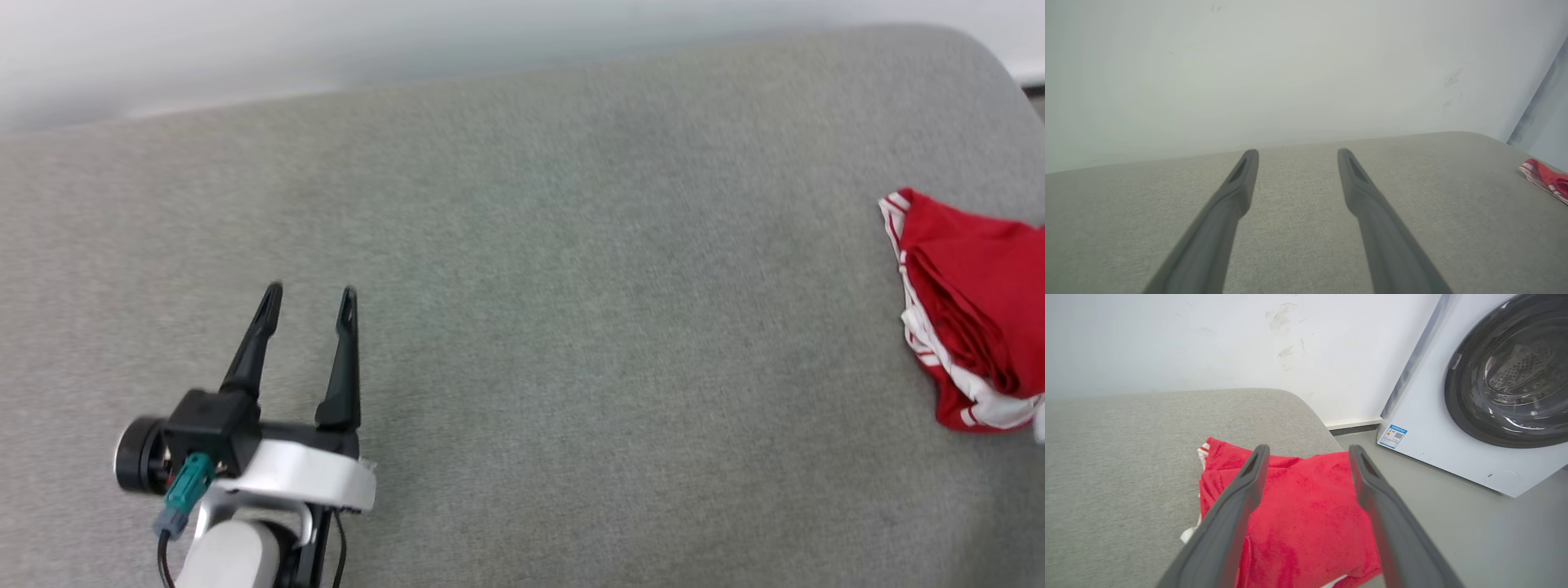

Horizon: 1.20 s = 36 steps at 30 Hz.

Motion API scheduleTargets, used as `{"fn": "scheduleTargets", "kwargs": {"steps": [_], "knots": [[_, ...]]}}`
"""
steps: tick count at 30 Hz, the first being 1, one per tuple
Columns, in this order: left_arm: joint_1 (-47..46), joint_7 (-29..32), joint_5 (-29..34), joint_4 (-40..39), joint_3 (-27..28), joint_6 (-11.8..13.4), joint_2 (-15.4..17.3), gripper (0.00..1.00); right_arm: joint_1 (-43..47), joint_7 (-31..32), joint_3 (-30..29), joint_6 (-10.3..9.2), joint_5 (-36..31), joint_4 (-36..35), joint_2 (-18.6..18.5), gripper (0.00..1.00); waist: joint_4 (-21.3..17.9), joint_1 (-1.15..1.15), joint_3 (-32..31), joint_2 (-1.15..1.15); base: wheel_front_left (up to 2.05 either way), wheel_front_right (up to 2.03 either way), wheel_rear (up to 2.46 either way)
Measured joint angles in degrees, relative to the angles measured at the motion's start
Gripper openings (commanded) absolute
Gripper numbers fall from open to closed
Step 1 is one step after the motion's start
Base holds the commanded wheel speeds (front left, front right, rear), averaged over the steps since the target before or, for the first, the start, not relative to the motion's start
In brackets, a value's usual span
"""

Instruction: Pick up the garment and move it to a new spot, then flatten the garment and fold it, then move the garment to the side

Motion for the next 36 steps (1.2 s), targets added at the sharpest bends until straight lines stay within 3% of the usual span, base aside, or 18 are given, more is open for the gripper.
{"fn": "scheduleTargets", "kwargs": {"steps": [5, 10, 21, 36], "knots": [[4.1, -0.2, -1.0, 1.5, 1.1, 1.1, 0.1, 1.0, 8.9, 3.1, 3.9, 0.0, 1.4, -11.2, 5.3, 1.0, 2.2, 0.0, -4.4, 0.0, 0.0, 0.0, 0.0], [6.7, -0.3, -1.6, 2.9, 1.8, 1.8, 0.0, 1.0, 15.3, 4.4, 10.0, 0.0, 3.2, -17.5, 7.5, 1.0, 4.4, 0.0, -7.6, 0.0, 0.0, 0.0, 0.0], [10.9, -0.8, -2.3, 6.9, 2.7, 1.5, 0.3, 1.0, 21.8, 3.1, 19.8, 0.0, 7.2, -22.9, 9.1, 1.0, 6.9, -0.01, -13.9, 0.0, 0.0, 0.0, 0.0], [13.3, -0.8, -1.9, 8.3, 2.6, 0.5, -0.1, 1.0, 28.1, 4.2, 21.9, -0.01, 7.6, -28.3, 9.7, 1.0, 7.0, 0.0, -16.3, 0.0, 0.0, 0.0, 0.0]]}}
